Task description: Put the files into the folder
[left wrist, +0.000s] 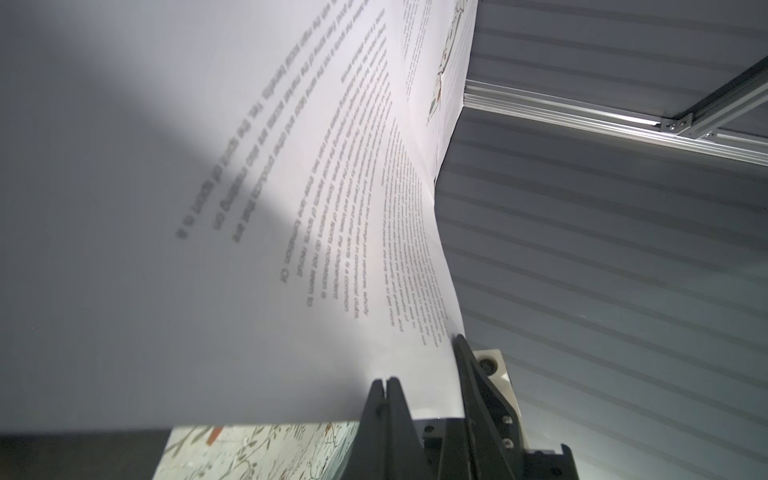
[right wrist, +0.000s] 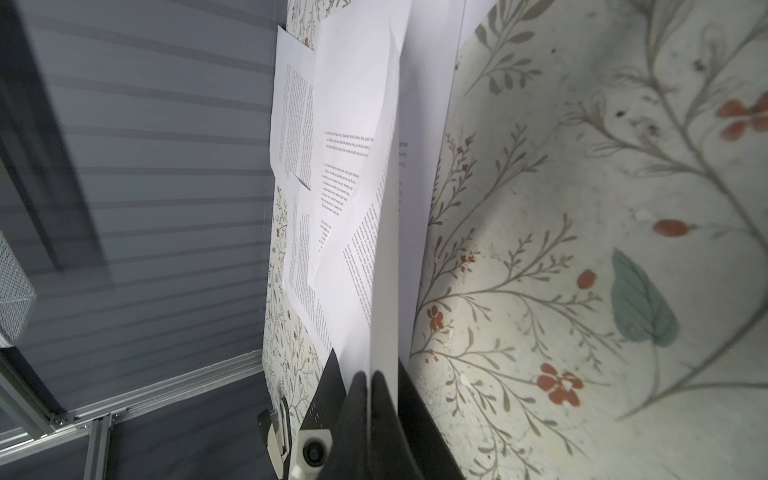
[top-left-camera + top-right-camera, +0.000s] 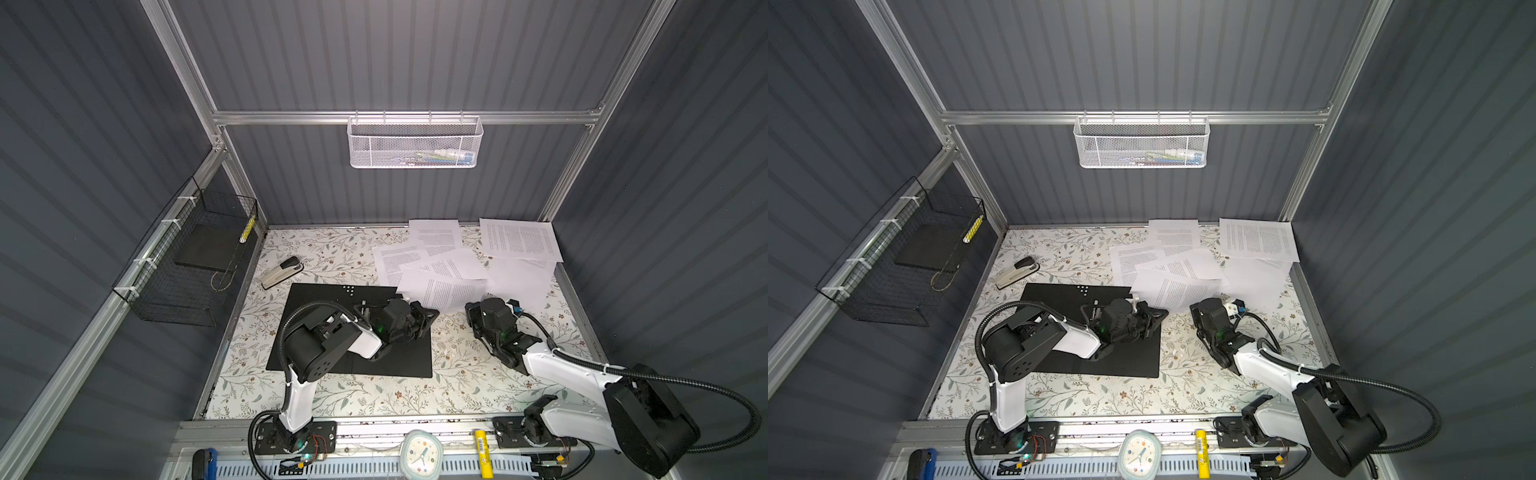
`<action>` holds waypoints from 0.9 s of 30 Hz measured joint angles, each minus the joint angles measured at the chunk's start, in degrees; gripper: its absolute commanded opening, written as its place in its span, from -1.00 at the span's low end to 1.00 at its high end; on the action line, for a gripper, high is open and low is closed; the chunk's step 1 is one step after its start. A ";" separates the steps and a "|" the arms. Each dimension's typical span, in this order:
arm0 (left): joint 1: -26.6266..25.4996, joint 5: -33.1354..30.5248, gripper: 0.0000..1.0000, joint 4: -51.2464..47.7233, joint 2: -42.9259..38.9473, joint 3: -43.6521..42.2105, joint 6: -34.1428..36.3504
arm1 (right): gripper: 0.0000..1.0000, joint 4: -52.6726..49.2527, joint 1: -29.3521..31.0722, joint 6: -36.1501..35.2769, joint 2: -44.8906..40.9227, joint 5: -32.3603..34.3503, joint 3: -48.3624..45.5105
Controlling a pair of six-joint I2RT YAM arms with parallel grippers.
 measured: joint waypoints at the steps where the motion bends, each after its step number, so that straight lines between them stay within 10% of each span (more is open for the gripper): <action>1: 0.00 0.00 -1.00 -0.02 0.00 0.00 0.31 | 0.08 -0.28 0.00 -0.87 -0.74 -0.28 -0.07; 7: 0.31 0.07 -1.00 -2.40 -0.02 -0.02 2.73 | 0.97 -6.21 -1.18 -12.90 -8.04 -4.17 0.57; 22: 0.83 0.50 -1.00 -6.36 0.50 6.38 5.53 | 0.98 -22.29 -1.51 -24.37 -17.46 -15.34 1.84; 27: 2.73 2.12 0.21 -25.40 -1.14 14.25 19.04 | 0.98 -26.14 -4.52 -26.40 -14.86 -15.58 2.03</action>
